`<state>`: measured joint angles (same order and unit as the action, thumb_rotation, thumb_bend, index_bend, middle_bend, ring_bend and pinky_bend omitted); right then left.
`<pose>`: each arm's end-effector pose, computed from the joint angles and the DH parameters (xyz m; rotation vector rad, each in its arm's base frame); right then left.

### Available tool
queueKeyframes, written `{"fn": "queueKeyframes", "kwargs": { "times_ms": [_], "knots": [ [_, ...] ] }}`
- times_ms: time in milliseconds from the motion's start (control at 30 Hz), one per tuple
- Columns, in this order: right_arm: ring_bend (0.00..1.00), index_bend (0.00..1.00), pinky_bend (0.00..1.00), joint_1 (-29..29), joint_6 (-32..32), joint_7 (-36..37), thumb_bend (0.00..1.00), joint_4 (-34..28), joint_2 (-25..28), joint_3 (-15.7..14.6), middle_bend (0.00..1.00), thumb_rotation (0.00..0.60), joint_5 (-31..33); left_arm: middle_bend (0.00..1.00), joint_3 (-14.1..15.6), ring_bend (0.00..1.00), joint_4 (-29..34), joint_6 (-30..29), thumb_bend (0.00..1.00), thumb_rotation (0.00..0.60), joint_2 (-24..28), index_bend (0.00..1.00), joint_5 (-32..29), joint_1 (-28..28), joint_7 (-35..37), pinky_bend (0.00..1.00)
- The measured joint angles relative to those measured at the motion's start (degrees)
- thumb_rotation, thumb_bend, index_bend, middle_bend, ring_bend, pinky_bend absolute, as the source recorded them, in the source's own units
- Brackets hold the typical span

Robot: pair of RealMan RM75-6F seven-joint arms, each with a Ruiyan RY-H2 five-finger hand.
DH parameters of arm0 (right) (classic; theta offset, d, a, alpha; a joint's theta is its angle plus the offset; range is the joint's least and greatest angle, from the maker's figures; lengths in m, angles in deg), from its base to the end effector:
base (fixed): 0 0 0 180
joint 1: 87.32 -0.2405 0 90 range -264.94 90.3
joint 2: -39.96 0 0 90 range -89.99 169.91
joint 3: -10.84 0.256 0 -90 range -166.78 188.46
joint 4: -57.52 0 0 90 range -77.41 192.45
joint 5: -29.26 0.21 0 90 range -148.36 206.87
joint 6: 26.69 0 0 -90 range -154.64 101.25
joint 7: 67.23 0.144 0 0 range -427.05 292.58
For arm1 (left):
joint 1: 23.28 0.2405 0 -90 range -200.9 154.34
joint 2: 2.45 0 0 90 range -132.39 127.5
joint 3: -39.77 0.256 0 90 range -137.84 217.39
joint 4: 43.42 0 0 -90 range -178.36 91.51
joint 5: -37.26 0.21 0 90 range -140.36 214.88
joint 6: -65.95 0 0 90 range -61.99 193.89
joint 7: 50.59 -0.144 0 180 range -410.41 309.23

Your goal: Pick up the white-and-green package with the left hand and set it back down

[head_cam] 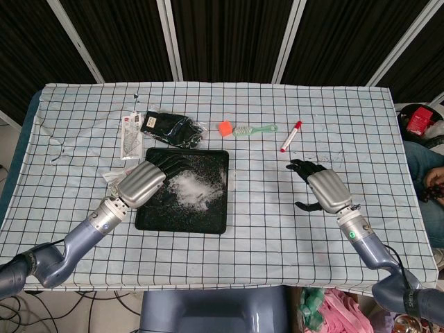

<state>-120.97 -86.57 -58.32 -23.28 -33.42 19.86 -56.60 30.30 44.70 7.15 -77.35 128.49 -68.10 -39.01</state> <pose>-0.2158 -0.3432 0.0855 1.8042 -0.9054 1.0806 -0.1094 0.3460 0.0575 -2.0533 -0.8337 -1.3333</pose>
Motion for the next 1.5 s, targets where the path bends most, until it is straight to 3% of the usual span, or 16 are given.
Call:
{"fn": "queueKeyframes", "kwargs": {
  "times_ms": [1033, 1267, 1500],
  "knots": [
    [0.17, 0.16, 0.32, 0.63, -1.78, -0.35, 0.14, -0.36, 0.92, -0.89, 0.12, 0.6, 1.81, 0.14, 0.83, 0.06, 1.75, -4.05, 0.36, 0.6, 2.73, 0.17, -2.34, 2.03, -0.92, 0.12],
    [0.17, 0.16, 0.32, 2.7, -3.05, -2.39, 0.14, -1.03, 3.07, -1.35, 0.12, 0.6, 3.35, 0.13, 1.49, 0.06, 4.1, -9.47, 0.35, 0.6, 5.91, 0.15, -6.57, 8.41, -0.69, 0.12],
    [0.17, 0.16, 0.31, 7.69, -8.39, -7.15, 0.14, -2.42, 5.69, -2.76, 0.12, 0.6, 4.8, 0.13, 5.72, 0.06, 1.12, -17.92, 0.32, 0.6, 8.45, 0.15, -7.36, 18.2, 0.76, 0.12]
  ]
}}
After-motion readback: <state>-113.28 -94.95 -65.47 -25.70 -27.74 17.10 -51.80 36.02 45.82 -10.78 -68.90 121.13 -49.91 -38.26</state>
